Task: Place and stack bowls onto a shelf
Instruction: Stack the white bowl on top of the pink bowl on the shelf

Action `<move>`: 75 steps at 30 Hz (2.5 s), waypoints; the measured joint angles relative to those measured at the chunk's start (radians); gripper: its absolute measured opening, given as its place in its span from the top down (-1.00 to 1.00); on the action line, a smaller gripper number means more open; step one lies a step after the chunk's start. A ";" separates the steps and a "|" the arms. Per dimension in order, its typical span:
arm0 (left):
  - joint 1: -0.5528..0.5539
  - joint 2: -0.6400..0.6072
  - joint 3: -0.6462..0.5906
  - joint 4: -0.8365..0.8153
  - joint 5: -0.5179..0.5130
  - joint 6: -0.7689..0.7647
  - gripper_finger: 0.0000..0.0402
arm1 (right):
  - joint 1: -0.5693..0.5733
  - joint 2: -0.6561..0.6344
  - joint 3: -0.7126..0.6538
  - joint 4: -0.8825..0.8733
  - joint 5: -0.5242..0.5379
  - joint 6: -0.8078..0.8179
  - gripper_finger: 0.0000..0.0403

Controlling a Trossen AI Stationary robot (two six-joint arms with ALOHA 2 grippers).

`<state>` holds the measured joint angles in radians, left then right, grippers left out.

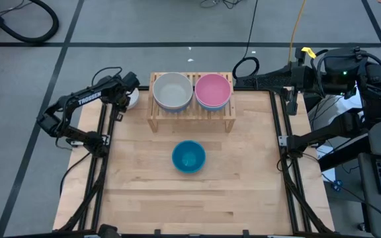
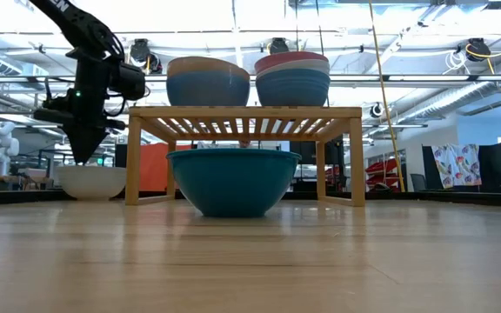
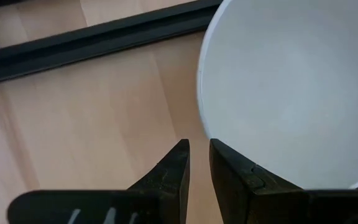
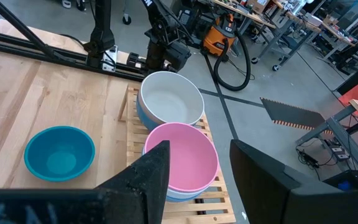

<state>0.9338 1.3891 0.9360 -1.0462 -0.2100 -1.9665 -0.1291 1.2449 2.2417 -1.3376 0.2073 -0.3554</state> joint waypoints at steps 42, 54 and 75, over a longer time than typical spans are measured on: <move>0.036 -0.056 -0.078 0.285 -0.051 0.547 0.68 | 0.000 0.012 0.000 0.001 0.000 -0.032 0.21; 0.093 -0.081 -0.078 0.248 -0.019 0.810 0.68 | 0.000 0.012 0.000 0.001 0.000 -0.027 0.21; -0.021 -0.081 -0.078 0.008 0.084 1.608 0.68 | 0.000 0.046 0.000 0.046 0.000 -0.032 0.21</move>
<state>0.9128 1.3083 0.8581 -1.0378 -0.1259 -0.3582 -0.1289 1.2912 2.2419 -1.2917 0.2077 -0.3872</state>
